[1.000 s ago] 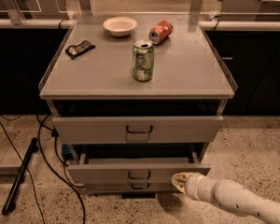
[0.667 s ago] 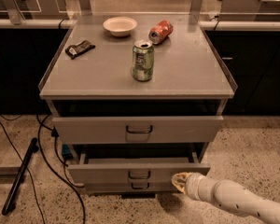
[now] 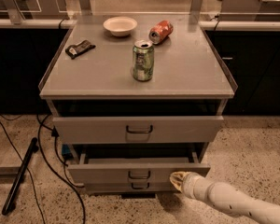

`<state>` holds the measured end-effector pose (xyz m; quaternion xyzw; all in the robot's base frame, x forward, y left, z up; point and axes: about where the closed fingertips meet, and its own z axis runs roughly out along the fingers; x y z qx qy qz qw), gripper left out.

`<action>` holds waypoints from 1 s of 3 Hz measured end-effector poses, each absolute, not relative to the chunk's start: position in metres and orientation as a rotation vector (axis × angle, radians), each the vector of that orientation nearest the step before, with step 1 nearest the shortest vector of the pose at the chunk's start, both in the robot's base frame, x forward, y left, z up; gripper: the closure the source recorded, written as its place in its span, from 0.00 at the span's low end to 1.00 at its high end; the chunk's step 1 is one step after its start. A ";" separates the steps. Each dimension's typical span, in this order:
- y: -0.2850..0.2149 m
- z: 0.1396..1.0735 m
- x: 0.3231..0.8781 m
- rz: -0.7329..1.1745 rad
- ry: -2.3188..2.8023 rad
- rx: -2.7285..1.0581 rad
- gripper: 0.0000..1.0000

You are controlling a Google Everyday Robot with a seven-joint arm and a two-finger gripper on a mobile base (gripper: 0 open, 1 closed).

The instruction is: Close middle drawer

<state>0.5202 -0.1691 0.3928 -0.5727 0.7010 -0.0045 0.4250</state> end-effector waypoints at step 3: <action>-0.150 0.362 0.584 -0.081 1.680 -1.395 1.00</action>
Offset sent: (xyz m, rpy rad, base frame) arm 0.0573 0.0140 -0.0273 -0.0014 -0.1039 -0.0134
